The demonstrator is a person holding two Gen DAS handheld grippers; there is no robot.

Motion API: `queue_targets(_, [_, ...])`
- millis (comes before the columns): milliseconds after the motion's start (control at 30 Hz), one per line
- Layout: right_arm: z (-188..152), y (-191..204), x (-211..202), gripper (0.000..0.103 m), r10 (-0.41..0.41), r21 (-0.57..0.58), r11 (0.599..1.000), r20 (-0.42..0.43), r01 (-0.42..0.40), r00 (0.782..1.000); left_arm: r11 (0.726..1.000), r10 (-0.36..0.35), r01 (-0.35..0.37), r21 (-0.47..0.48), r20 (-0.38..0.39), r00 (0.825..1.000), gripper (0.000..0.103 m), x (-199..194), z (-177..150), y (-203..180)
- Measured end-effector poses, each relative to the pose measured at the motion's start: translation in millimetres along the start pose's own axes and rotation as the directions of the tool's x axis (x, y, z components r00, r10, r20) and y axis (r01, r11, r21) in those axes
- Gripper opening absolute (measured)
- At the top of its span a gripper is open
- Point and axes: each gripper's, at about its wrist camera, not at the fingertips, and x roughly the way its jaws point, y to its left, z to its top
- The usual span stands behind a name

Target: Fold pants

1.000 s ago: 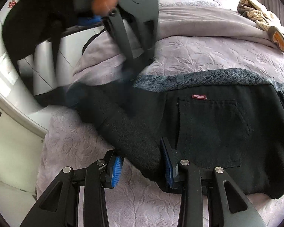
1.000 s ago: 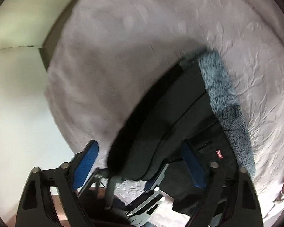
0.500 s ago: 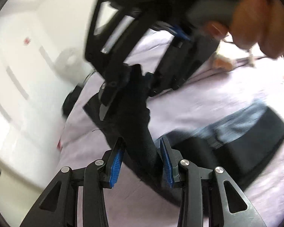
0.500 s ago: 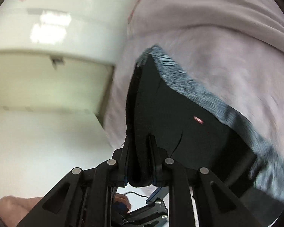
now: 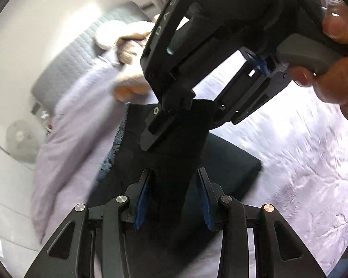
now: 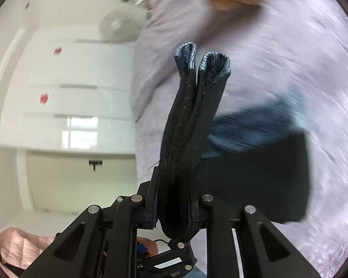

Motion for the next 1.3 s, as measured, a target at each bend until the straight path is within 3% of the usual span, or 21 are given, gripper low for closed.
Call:
queue_targets(167, [-21,-82,7,0.019,-0.006,0.107,0.994,-0.002,0.007,1.000,0.999,-0.031,0.033,0.017,-0.095,0.995,0.042,23,-9,-23])
queue_targets(233, [-25,-91,8,0.019,0.005,0.122,0.993,0.009,-0.007,1.000,0.999,-0.044,0.047,0.019,-0.113,0.993,0.048,20,-15,-21])
queue_targets(367, [-33,-90,2,0.023,-0.035,0.111,0.993,0.022,0.033,0.999,0.990,-0.125,0.117,-0.074,-0.127,0.984,0.052,2,-25,-1])
queue_targets(400, [-37,-87,1,0.023,-0.058,0.106,0.993,0.021,0.055,0.998,0.987,-0.134,0.121,-0.107,-0.127,0.983,0.057,-3,-28,12])
queue_targets(433, [-37,-81,-6,0.027,-0.096,0.099,0.991,0.019,0.094,0.995,0.983,-0.124,0.104,-0.150,-0.129,0.984,0.074,-8,-31,25])
queue_targets(467, [-39,-75,-10,0.029,-0.138,0.087,0.987,0.016,0.136,0.990,0.978,-0.102,0.076,-0.193,-0.132,0.986,0.081,-10,-35,38])
queue_targets(500, [-41,-70,-13,0.029,-0.178,0.077,0.981,0.016,0.176,0.984,0.969,-0.084,0.049,-0.241,-0.137,0.987,0.081,-12,-40,54])
queue_targets(600, [-44,-59,-29,0.034,-0.327,0.069,0.944,0.033,0.324,0.945,0.928,-0.046,-0.040,-0.372,-0.218,0.975,0.081,-2,-57,99])
queue_targets(667, [-48,-45,-41,0.035,-0.457,0.051,0.889,0.088,0.455,0.885,0.889,-0.039,-0.094,-0.448,-0.279,0.960,0.081,7,-77,118])
queue_targets(700, [-49,-36,-45,0.035,-0.485,0.028,0.874,0.123,0.486,0.866,0.865,-0.048,-0.111,-0.489,-0.302,0.952,0.081,15,-87,129])
queue_targets(800, [-52,-8,-48,0.034,-0.506,-0.042,0.852,0.191,0.521,0.841,0.835,-0.089,-0.118,-0.538,-0.343,0.935,0.081,27,-105,127])
queue_targets(900, [-50,6,-17,0.033,-0.565,-0.127,0.803,0.150,0.582,0.812,0.793,-0.157,-0.089,-0.603,-0.343,0.926,0.081,37,-120,124])
queue_targets(1033, [-67,-20,18,0.033,-0.654,-0.134,0.742,0.066,0.657,0.753,0.790,-0.173,-0.079,-0.608,-0.346,0.922,0.084,41,-128,113])
queue_targets(1167, [-75,-32,16,0.033,-0.646,-0.079,0.754,0.083,0.652,0.758,0.782,-0.192,-0.073,-0.619,-0.351,0.917,0.085,38,-126,116])
queue_targets(1300, [-75,-26,18,0.033,-0.678,-0.096,0.725,0.077,0.682,0.731,0.766,-0.212,-0.089,-0.637,-0.381,0.900,0.093,39,-128,125])
